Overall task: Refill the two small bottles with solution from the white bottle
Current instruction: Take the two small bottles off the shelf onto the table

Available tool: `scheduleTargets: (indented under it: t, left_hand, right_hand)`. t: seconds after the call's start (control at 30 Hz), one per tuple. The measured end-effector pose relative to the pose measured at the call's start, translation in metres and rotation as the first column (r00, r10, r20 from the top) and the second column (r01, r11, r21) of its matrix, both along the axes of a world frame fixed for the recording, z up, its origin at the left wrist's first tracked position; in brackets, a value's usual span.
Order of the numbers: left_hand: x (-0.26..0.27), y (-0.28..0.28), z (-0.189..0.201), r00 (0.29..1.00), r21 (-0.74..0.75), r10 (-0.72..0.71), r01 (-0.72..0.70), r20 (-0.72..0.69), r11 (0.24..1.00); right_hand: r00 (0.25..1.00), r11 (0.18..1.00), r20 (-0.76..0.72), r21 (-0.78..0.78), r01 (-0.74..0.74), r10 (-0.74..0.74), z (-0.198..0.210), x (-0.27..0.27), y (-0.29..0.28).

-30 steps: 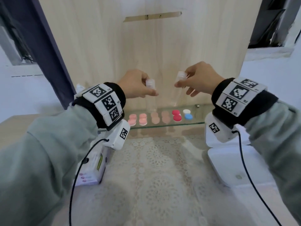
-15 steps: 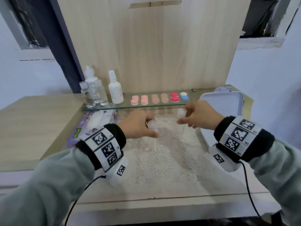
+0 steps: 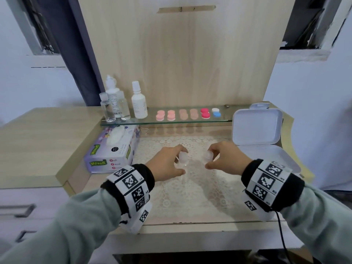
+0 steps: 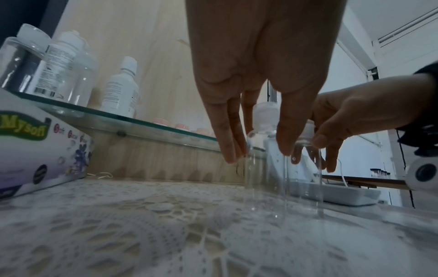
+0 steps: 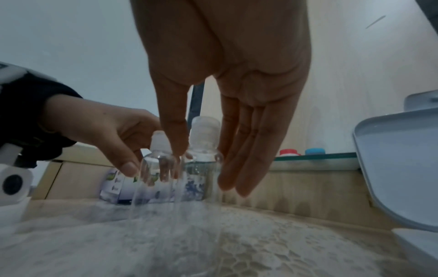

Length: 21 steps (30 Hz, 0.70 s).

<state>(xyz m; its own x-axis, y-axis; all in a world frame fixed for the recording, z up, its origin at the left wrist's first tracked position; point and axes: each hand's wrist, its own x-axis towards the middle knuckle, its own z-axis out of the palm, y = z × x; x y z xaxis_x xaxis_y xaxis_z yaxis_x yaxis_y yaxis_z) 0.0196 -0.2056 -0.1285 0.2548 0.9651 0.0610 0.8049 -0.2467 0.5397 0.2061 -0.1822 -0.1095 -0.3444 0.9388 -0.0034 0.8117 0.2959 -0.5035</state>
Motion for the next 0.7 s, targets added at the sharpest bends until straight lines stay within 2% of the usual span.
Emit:
scheduleTargets:
  t: [0.23,0.5,0.7]
  left_hand:
    - [-0.004,-0.001,-0.007,1.0,-0.063,-0.007,0.009,0.023,0.998]
    - [-0.014,-0.001,-0.009,1.0,-0.061,0.011,-0.01,0.008,0.998]
    - [-0.03,0.003,-0.003,0.997,-0.048,0.069,-0.07,-0.014,0.996]
  right_hand:
    - [1.0,1.0,0.026,0.011,0.005,-0.006,-0.005,-0.002,-0.003]
    - [1.0,0.997,0.028,-0.073,0.008,-0.006,-0.006,0.006,0.0]
    - [0.983,0.991,0.179,-0.135,-0.024,0.048,-0.006,0.016,0.001]
